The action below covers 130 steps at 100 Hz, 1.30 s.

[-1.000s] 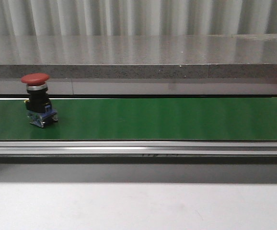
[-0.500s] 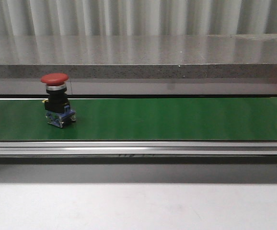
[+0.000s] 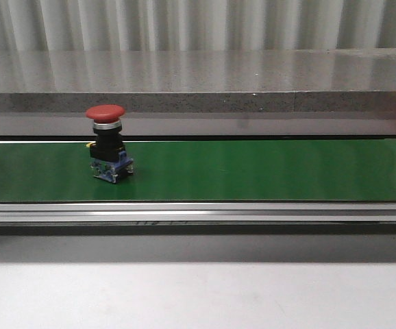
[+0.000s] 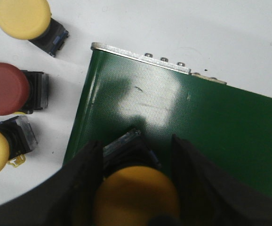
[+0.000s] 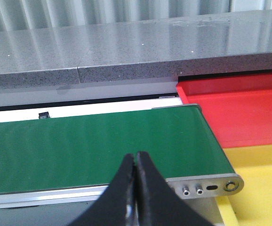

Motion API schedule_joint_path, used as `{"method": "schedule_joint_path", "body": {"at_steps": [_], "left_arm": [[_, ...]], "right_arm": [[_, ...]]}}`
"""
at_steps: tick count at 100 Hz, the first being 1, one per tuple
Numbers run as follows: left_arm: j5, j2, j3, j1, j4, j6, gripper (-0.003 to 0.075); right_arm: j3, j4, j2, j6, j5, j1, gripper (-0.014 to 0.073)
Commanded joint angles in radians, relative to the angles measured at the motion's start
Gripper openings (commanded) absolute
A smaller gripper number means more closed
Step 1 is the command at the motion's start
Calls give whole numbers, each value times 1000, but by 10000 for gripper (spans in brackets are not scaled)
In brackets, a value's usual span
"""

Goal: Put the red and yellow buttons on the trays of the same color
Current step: 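Lower the yellow button onto the belt and release it, then reach the right gripper down toward the red button on the belt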

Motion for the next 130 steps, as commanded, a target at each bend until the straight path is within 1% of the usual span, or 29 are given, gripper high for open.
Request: {"method": "schedule_joint_path", "body": {"at_steps": [1, 4, 6, 9, 11, 15, 20, 27, 34, 38, 39, 41, 46, 48, 51, 56, 66, 78, 90, 113, 130], "left_arm": [[-48, -44, -15, -7, -31, 17, 377], [-48, -44, -15, -7, -38, 22, 460], [-48, -44, -15, -7, -46, 31, 492], [-51, -44, -15, -7, -59, 47, 561], [-56, -44, -15, -7, -68, 56, 590], [-62, -46, -15, -8, -80, 71, 615], [-73, -56, -15, -17, -80, 72, 606], [-87, -77, -15, -30, -79, 96, 563], [-100, -105, -15, -51, -79, 123, 475], [-105, -122, -15, -67, -79, 134, 395], [-105, -129, -15, -70, -79, 136, 365], [-108, -139, -15, -79, -79, 145, 332], [-110, -166, -13, -102, -79, 159, 197], [-110, -177, -13, -113, -79, 168, 164], [-112, -193, -11, -128, -79, 178, 83], [-115, -221, -4, -155, -79, 180, -22], [-144, -287, 32, -214, -79, 202, -20], [-181, -376, 104, -251, -79, 202, -20], [-186, -476, 194, -253, -83, 202, -20], [-255, -706, 384, -253, -100, 202, -20], [-229, -866, 504, -253, -103, 202, -20]], "right_arm": [[1, -9, -13, -2, -78, -6, -68], [1, -9, -13, -2, -78, -6, -68], [1, -9, -13, -2, -78, -6, -68], [1, -9, -13, -2, -78, -6, -68], [1, -9, -13, -2, -78, -6, -68], [1, -9, -13, -2, -78, -6, -68], [1, -9, -13, -2, -78, -6, -68], [1, -9, -13, -2, -78, -6, -68], [1, -9, -13, -2, -78, -6, -68], [1, -9, -13, -2, -78, -6, -68], [1, -9, -13, -2, -78, -6, -68], [1, -9, -13, -2, -78, -6, -68], [1, -9, -13, -2, -78, -6, -68], [1, -9, -13, -2, -78, -6, -68], [1, -9, -13, -2, -78, -6, -68], [1, -9, -13, -2, -78, -6, -68], [1, -9, -13, -2, -78, -6, -68], [1, -9, -13, -2, -78, -6, -68], [1, -9, -13, -2, -78, -6, -68], [1, -9, -13, -2, -78, -6, -68], [1, -10, -13, -2, -87, -7, -68]]}}
